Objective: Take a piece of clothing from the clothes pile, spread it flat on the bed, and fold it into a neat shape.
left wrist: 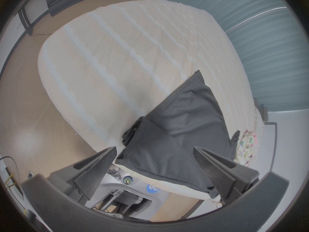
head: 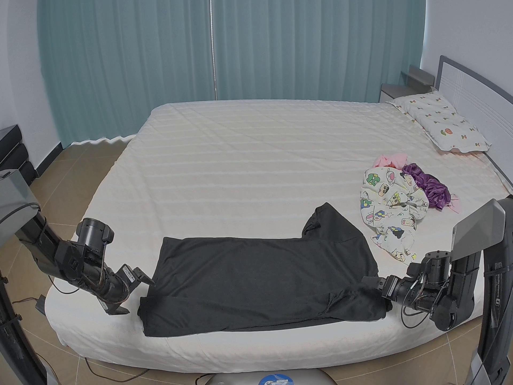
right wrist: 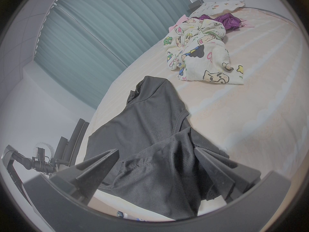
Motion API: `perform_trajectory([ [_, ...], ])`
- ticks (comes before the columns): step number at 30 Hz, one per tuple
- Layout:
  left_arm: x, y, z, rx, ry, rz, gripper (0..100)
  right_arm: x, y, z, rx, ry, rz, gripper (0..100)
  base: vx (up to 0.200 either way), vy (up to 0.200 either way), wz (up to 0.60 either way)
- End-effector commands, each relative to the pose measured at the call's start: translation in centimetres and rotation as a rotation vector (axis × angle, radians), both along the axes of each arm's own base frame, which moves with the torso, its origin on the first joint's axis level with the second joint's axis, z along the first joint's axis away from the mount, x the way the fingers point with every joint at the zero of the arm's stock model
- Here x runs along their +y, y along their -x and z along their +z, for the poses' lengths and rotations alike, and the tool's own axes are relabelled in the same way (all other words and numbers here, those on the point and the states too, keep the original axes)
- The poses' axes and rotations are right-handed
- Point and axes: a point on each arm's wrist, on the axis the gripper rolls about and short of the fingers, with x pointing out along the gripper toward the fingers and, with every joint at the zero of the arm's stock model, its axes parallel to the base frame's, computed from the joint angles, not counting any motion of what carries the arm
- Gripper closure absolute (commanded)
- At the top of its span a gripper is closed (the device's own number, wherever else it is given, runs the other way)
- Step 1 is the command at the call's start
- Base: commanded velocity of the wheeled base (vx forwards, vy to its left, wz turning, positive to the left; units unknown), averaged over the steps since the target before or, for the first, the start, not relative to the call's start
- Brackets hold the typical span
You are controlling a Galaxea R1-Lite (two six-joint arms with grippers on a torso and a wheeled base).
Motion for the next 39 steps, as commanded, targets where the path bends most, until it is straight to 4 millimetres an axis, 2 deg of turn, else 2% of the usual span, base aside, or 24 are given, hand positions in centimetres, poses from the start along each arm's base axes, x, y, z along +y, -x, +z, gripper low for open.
perform_trajectory([
  [1,0.0,1.1,-1.7,0.061,-0.067,-0.082,0,0.1,0.0,0.3,-0.017,-0.005,0.003,0,0.000,0.000,0.00],
  [7,-0.4,1.8,-2.0,0.074,-0.089,-0.132,0,0.1,0.7,0.8,-0.009,-0.006,0.008,0,0.000,0.000,0.00],
  [12,-0.6,1.1,-2.4,0.022,-0.122,-0.112,0,0.2,0.7,0.7,-0.004,-0.010,0.008,0,0.000,0.000,0.00],
  [16,-1.0,0.6,-3.5,0.012,-0.142,-0.112,0,0.2,0.6,0.8,0.011,-0.057,-0.023,0,0.000,0.000,0.00],
  [21,-1.1,0.2,-3.2,-0.024,-0.142,-0.080,0,0.0,0.8,1.0,0.048,-0.129,-0.076,0,0.000,0.000,0.00],
  [26,-1.1,-0.1,-2.6,-0.082,-0.093,-0.006,0,-0.6,0.9,2.0,0.050,-0.193,-0.141,0,0.000,0.000,0.00],
  [28,-1.1,0.4,-2.5,-0.075,-0.073,-0.018,0,-0.7,1.0,2.0,0.055,-0.204,-0.148,0,0.000,0.000,0.00],
  [39,-1.1,0.5,-1.6,-0.122,-0.011,0.015,0,-0.4,1.1,1.8,0.072,-0.215,-0.141,0,0.000,0.000,0.00],
])
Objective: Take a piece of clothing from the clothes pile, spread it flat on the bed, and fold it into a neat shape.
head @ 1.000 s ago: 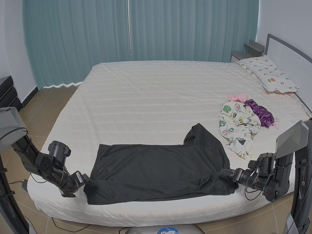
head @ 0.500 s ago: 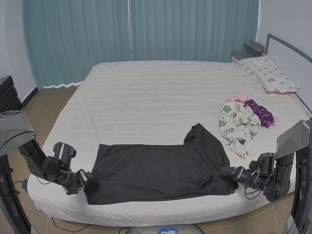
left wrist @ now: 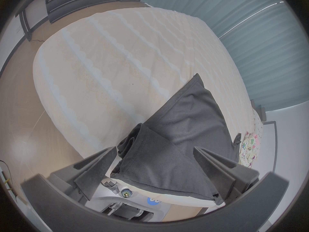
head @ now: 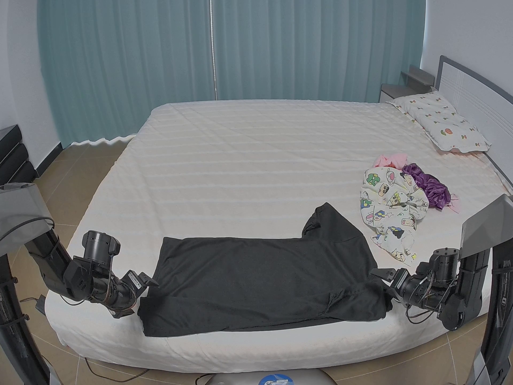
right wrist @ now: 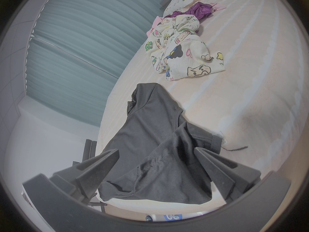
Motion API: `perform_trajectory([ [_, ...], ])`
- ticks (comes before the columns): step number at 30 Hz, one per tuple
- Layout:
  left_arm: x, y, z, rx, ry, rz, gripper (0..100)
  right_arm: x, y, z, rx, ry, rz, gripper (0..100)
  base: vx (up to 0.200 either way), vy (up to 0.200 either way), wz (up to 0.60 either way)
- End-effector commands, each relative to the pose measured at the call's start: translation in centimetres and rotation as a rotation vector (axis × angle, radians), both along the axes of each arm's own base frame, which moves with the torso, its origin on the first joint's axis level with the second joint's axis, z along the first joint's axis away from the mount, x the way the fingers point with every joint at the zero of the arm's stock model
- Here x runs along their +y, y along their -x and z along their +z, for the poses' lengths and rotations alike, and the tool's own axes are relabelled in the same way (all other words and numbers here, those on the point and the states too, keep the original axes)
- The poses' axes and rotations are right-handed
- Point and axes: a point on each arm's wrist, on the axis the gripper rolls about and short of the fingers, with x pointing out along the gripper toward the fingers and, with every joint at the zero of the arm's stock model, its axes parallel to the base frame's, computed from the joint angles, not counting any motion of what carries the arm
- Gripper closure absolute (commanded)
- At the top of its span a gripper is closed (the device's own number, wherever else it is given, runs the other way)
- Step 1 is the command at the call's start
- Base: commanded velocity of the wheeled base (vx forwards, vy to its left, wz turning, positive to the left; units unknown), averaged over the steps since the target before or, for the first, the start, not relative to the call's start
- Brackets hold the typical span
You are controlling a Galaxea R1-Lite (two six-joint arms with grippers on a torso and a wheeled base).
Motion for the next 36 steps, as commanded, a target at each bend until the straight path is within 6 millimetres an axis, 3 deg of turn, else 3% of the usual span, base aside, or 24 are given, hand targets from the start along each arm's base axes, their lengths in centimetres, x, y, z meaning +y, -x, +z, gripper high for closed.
perform_trajectory([
  [1,-0.1,0.2,0.3,-0.008,0.001,-0.006,0,0.1,0.0,0.1,-0.009,-0.004,0.003,0,0.000,0.000,0.00],
  [7,-0.1,0.1,0.2,-0.005,0.003,-0.004,0,0.2,0.0,0.1,-0.010,-0.005,0.005,0,0.200,0.000,0.00],
  [25,0.1,-0.2,0.3,-0.014,0.015,0.016,0,0.2,-0.1,-0.1,-0.007,-0.005,0.007,0,0.000,0.000,0.00],
  [30,0.1,-0.3,0.4,-0.021,0.013,0.013,0,0.4,0.0,0.0,-0.006,-0.003,0.014,0,0.120,0.000,0.00],
  [36,0.0,-1.7,1.3,-0.074,0.003,0.017,0,0.5,0.1,0.0,-0.006,-0.003,0.016,0,0.000,0.000,0.00],
])
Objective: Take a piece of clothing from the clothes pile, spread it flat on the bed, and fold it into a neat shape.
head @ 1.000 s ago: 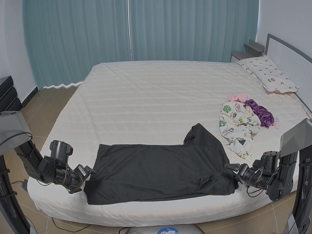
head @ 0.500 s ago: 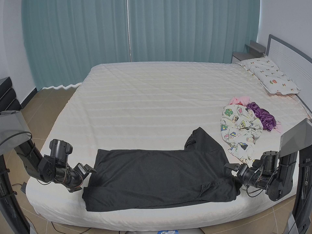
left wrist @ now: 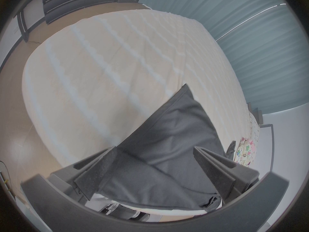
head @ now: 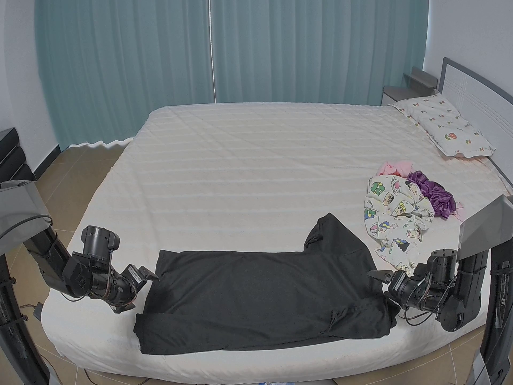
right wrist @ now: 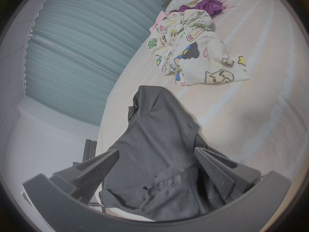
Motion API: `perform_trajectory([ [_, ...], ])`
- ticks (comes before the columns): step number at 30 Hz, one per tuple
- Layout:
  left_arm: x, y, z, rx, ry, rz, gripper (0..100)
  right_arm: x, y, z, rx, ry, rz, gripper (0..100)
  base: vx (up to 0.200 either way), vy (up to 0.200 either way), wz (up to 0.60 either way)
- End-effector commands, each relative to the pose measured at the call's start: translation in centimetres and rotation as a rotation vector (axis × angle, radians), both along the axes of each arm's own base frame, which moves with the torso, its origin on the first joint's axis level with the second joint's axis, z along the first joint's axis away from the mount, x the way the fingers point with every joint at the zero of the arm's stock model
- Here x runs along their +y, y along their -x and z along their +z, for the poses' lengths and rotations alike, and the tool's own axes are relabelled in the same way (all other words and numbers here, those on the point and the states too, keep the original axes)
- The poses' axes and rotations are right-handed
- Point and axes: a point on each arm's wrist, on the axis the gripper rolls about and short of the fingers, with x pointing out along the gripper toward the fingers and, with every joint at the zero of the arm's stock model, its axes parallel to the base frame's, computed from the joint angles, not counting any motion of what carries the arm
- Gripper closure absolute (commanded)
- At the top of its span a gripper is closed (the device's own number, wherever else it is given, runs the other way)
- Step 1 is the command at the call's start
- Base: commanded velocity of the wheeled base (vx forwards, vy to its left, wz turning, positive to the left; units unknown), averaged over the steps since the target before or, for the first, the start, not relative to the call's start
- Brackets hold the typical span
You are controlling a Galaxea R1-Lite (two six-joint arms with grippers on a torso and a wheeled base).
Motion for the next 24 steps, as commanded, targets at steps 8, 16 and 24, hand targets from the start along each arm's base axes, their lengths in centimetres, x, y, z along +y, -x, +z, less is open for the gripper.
perform_trajectory([
  [8,-0.2,-4.9,-0.5,-0.081,-0.039,0.013,0,0.2,0.0,0.1,-0.015,0.002,0.008,0,0.000,0.000,0.00],
  [16,-0.6,-9.5,-2.5,-0.128,-0.129,-0.104,0,0.4,0.0,0.1,-0.016,0.007,0.011,0,0.000,0.000,0.00],
  [24,-1.1,-11.9,-3.9,-0.183,-0.222,-0.233,0,0.5,-0.1,0.1,-0.020,0.009,0.018,0,0.000,0.000,0.00],
])
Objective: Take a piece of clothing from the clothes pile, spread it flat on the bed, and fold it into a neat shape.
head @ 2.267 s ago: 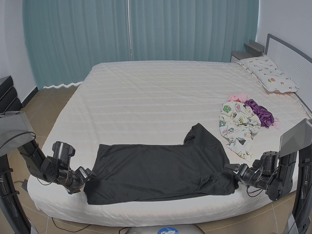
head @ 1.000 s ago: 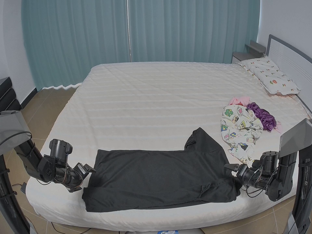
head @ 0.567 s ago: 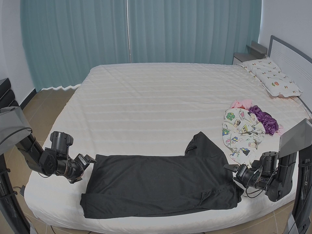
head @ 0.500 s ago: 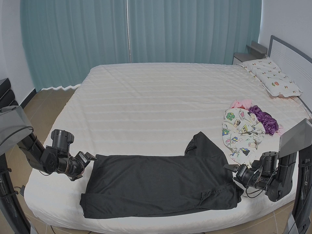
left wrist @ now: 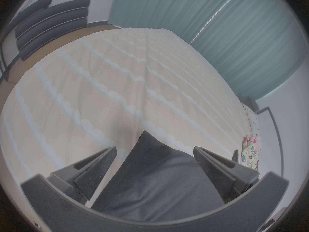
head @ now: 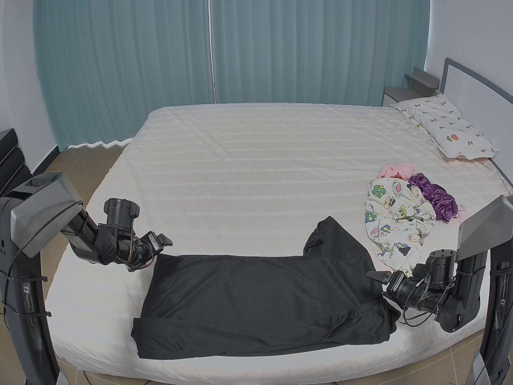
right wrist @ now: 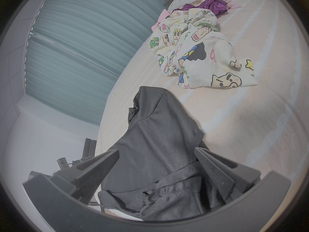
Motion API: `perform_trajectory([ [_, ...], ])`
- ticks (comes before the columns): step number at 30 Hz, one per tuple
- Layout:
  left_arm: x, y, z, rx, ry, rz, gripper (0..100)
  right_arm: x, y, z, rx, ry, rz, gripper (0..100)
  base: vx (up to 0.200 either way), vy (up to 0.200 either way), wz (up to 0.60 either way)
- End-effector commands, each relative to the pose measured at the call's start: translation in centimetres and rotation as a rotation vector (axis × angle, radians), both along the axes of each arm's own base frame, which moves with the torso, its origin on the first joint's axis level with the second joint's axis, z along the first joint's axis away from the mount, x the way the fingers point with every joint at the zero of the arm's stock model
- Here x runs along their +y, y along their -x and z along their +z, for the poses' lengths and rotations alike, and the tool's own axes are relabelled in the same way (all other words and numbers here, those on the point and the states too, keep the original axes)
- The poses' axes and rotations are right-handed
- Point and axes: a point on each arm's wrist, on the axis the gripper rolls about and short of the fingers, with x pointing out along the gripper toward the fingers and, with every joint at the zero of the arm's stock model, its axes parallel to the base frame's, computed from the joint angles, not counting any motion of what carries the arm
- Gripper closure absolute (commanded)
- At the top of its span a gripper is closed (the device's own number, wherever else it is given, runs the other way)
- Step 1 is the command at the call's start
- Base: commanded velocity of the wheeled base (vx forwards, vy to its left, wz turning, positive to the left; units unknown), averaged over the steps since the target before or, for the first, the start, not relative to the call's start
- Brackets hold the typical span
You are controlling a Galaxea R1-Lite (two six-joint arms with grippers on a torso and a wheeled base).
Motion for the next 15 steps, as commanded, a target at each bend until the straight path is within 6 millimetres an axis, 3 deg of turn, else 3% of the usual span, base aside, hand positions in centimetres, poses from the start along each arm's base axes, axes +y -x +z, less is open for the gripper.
perform_trajectory([
  [1,-0.3,-1.0,-2.4,0.020,-0.029,-0.041,0,0.2,-0.2,0.1,-0.016,-0.001,0.007,0,0.000,0.000,0.00],
  [11,-1.1,-1.8,-3.5,0.011,-0.035,-0.062,0,0.7,-0.2,0.1,-0.022,0.001,0.023,0,0.000,0.000,0.00],
  [12,-1.1,-1.9,-3.5,0.004,-0.034,-0.060,100,0.7,-0.2,0.1,-0.025,0.001,0.023,0,0.000,0.000,0.00],
  [15,-1.1,-1.9,-3.5,-0.001,-0.029,-0.058,100,0.5,-0.4,0.6,-0.045,0.000,0.016,0,0.000,0.000,0.00],
])
